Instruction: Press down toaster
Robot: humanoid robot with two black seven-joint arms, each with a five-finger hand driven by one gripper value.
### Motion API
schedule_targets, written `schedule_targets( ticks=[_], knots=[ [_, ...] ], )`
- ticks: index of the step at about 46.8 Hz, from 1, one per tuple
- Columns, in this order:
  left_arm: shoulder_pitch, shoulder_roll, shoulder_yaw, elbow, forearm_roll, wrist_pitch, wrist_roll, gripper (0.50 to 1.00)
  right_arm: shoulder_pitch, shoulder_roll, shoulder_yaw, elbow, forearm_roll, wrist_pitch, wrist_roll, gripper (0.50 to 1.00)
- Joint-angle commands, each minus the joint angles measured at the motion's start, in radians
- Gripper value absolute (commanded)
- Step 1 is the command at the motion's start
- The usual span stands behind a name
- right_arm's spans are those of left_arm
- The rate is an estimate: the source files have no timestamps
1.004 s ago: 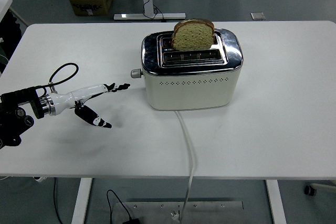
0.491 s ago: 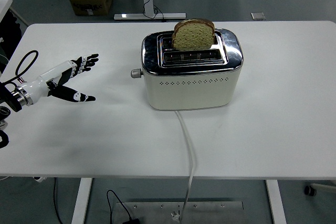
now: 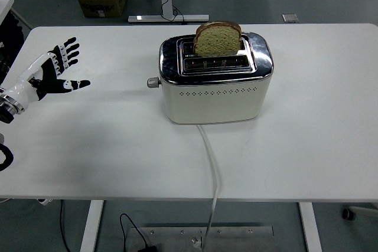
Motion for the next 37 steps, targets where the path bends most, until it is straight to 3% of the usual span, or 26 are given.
schedule_targets(
  ticks=[1,10,17,23,32,37],
  knots=[
    [0.007,-0.008,0.0,0.014,-0.08,-0.004,0.0,1.0,0.0,0.0,0.0,0.0,0.0,0.0,0.0,0.998],
    [0.004,-0.015,-0.006,0.017,-0.259,0.003,0.0,1.0,0.0,0.0,0.0,0.0,0.0,0.0,0.0,0.998],
    [-0.005,-0.028,-0.009,0.017,-0.418,0.003,0.068,1.0,0.0,0.0,0.001,0.0,0.0,0.0,0.0,0.998],
    [-0.01,-0.073,-0.046,0.044,-0.477,0.003,0.068,1.0,0.0,0.0,0.0,0.0,0.0,0.0,0.0,0.998],
    [-0.01,-0.187,-0.125,0.176,-0.49,-0.009,0.074,1.0,0.0,0.0,0.001,0.0,0.0,0.0,0.0,0.998],
    [-0.01,-0.225,-0.133,0.196,-0.491,-0.01,0.108,1.0,0.0,0.0,0.0,0.0,0.0,0.0,0.0,0.998]
  ],
)
